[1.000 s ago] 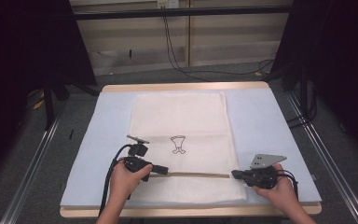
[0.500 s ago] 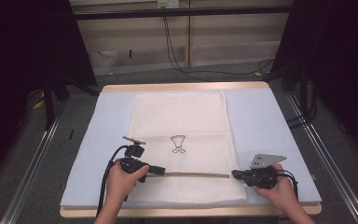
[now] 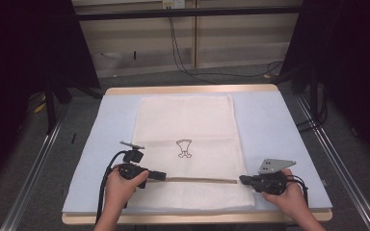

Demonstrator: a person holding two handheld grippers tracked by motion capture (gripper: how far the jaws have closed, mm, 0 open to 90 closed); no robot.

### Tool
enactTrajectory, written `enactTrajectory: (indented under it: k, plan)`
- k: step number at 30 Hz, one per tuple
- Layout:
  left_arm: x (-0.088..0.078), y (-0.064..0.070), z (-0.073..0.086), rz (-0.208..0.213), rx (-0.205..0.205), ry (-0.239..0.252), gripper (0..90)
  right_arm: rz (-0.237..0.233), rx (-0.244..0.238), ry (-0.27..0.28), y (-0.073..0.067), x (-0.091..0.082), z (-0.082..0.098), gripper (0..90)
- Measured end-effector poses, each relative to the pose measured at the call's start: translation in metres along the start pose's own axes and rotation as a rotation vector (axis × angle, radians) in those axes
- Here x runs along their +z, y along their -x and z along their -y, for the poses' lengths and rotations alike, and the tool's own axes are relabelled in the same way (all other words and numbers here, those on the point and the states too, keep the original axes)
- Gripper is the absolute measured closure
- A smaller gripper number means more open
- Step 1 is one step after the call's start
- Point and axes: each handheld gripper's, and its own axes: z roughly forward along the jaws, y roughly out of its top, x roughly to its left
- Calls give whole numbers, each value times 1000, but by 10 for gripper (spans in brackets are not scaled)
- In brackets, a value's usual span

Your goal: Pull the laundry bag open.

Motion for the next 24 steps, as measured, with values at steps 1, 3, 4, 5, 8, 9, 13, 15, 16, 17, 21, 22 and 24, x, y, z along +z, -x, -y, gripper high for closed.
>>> enactTrajectory:
  k: [1,3,4,5,8,9,13,15,16,17,21,22,24]
  plan:
    - [0,1,1,9,-11,2,876,0,1,0,0,0,0,900]
    - [0,2,1,0,-5,0,876,0,0,1,0,0,0,900]
    - [0,2,1,-3,4,-3,876,0,1,1,0,0,0,900]
    - [0,2,1,-2,4,-1,876,0,2,1,0,0,0,900]
    - [-2,1,2,-13,-5,7,876,-1,-2,3,0,0,0,900]
    - [-4,0,2,-9,-9,8,876,-2,-2,3,0,0,0,900]
    - [-7,-2,4,-8,-13,13,876,0,0,3,0,0,0,900]
    - [-8,-2,4,-1,-19,17,876,-1,-1,3,0,0,0,900]
    - [-9,-4,4,-9,0,10,876,-2,-2,3,0,0,0,900]
    - [-10,-3,5,-6,-21,18,877,-2,-1,3,0,0,0,900]
    - [-16,-8,7,-13,-23,19,876,0,0,2,0,0,0,900]
    - [-17,-8,8,-10,-29,25,876,-1,-1,2,1,0,0,900]
    - [-18,-9,8,-8,-24,27,877,-4,1,3,1,0,0,900]
